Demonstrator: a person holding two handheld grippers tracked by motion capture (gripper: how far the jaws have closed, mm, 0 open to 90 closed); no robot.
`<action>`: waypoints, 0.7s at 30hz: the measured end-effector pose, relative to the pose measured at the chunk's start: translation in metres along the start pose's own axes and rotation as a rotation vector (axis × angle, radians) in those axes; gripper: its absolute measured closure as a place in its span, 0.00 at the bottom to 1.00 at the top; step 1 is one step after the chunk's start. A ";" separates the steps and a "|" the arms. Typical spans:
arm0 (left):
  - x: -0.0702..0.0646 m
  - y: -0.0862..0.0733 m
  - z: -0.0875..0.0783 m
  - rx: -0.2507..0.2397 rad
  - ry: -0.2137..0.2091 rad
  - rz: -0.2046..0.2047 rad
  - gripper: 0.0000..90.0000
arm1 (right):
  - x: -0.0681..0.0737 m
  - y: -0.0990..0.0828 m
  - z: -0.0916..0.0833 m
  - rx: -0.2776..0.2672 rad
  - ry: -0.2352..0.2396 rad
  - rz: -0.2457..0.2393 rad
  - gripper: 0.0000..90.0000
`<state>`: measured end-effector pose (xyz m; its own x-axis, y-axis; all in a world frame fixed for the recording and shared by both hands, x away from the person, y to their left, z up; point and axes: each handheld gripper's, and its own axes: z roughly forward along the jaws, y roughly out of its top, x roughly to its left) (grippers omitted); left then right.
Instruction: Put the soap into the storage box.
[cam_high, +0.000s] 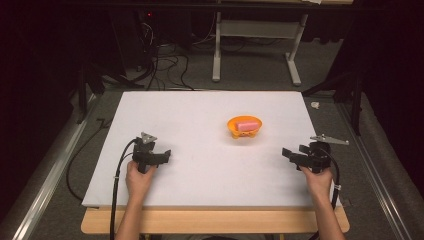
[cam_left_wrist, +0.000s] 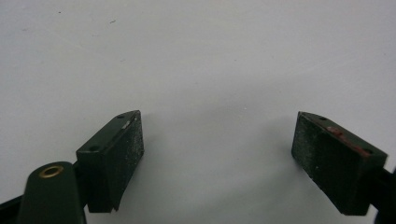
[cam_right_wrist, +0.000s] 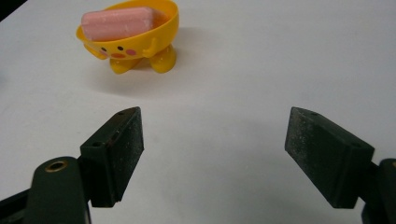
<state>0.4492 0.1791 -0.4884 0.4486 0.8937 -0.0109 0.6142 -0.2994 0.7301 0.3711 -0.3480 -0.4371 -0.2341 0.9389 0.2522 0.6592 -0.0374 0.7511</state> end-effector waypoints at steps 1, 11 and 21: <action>0.000 0.000 0.000 0.000 0.000 0.000 0.19 | 0.000 -0.001 0.001 0.001 0.002 -0.001 0.23; 0.000 0.000 0.000 0.000 0.000 0.000 0.19 | 0.002 -0.012 0.013 0.034 -0.005 -0.015 0.23; 0.000 0.000 0.000 0.000 0.001 0.001 0.19 | 0.009 -0.019 0.026 0.063 -0.048 -0.063 0.23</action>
<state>0.4492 0.1791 -0.4884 0.4485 0.8937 -0.0099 0.6140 -0.3001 0.7300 0.3751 -0.3305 -0.4648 -0.2435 0.9540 0.1750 0.6881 0.0427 0.7244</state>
